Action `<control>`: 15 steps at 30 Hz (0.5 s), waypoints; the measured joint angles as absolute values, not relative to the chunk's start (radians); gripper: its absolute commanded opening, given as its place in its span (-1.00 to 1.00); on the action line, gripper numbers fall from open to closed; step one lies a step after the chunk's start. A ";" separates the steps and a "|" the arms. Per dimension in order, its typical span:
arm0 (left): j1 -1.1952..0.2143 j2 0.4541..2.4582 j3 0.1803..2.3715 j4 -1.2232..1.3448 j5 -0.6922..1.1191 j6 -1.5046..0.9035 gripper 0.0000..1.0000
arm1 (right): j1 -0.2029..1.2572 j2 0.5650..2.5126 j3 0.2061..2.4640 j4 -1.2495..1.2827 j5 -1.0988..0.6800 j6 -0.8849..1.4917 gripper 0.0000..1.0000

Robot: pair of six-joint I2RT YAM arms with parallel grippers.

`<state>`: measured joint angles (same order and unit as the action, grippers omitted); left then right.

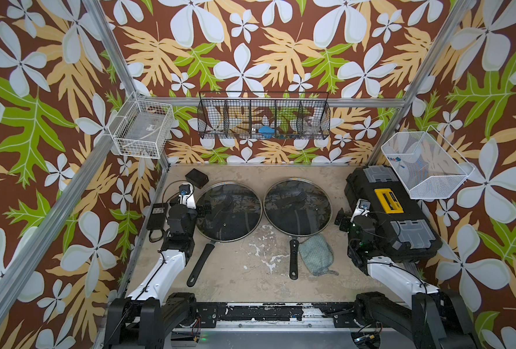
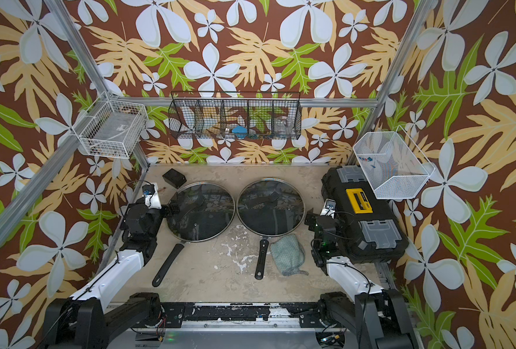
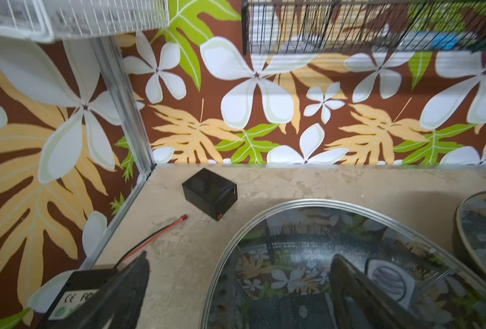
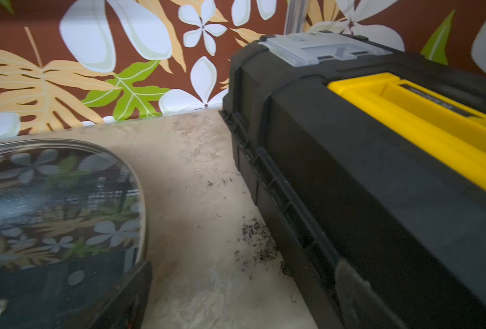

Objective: Wipe the pot lid with a cloth
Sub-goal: Reset both arms

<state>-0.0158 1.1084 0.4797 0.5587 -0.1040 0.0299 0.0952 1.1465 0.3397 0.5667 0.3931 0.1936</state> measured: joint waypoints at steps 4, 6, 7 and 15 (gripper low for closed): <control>-0.014 1.164 0.438 0.675 -0.133 -0.003 1.00 | 0.072 1.220 0.303 0.690 0.389 0.177 0.99; -0.014 1.172 0.408 0.741 -0.143 -0.019 1.00 | 0.071 1.251 0.290 0.759 0.388 0.165 0.99; -0.014 1.174 0.395 0.769 -0.149 -0.024 1.00 | 0.070 1.271 0.279 0.805 0.389 0.150 0.99; -0.013 1.198 0.292 0.985 -0.194 -0.075 1.00 | 0.071 1.399 0.200 1.116 0.361 0.098 0.99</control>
